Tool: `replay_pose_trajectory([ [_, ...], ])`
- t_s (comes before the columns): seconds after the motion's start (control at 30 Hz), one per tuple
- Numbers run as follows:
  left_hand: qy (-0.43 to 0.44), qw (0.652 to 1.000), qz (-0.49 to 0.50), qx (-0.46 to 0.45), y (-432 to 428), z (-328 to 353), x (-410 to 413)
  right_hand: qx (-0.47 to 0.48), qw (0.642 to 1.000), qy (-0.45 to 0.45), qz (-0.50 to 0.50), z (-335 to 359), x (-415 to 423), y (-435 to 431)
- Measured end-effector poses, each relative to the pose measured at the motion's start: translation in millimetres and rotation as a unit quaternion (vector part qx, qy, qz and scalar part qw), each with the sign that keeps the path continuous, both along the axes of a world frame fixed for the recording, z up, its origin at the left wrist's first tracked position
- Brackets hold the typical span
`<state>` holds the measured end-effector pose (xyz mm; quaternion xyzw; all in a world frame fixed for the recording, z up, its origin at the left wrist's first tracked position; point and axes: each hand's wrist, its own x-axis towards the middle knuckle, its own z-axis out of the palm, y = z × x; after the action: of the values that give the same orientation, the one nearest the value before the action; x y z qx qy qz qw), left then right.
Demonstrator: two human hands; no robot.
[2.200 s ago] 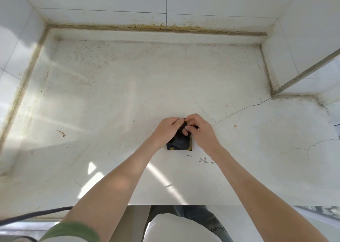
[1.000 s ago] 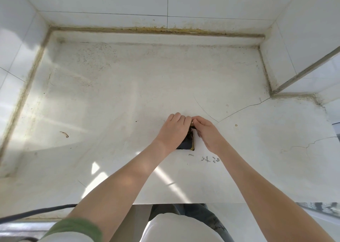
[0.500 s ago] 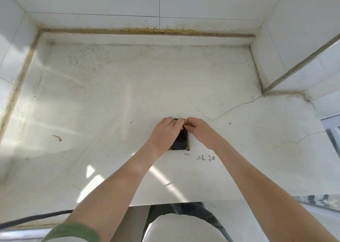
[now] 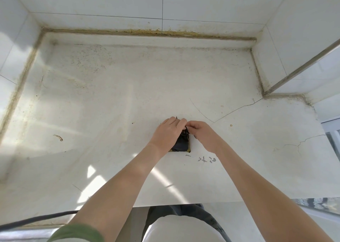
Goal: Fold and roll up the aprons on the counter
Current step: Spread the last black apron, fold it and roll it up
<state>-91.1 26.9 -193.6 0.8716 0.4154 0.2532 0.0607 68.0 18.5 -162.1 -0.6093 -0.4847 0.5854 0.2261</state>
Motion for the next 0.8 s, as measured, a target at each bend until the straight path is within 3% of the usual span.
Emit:
replay_pose_trajectory([
  [0.23, -0.020, 0.998, 0.039, 0.045, 4, -7, -2, -0.001, 1.000, -0.010, -0.013, -1, -8, -5],
  [0.47, -0.017, 0.995, 0.086, 0.038, -13, -12, -15, 0.058, 0.976, -0.200, -0.063, -15, -5, -4],
  [0.53, -0.016, 0.996, 0.089, -0.013, -19, -15, -23, 0.041, 0.974, -0.211, -0.070, -15, -1, -6],
  [0.63, -0.034, 0.984, 0.062, -0.162, -18, -6, -24, 0.015, 0.980, -0.187, -0.073, -13, 4, -1],
  [0.7, -0.073, 0.951, 0.085, -0.290, -12, 4, -22, -0.002, 0.984, -0.145, -0.100, -11, 7, 0],
  [0.8, -0.178, 0.877, 0.194, -0.402, -1, 17, -13, -0.016, 0.988, -0.048, -0.147, -6, 6, 0],
])
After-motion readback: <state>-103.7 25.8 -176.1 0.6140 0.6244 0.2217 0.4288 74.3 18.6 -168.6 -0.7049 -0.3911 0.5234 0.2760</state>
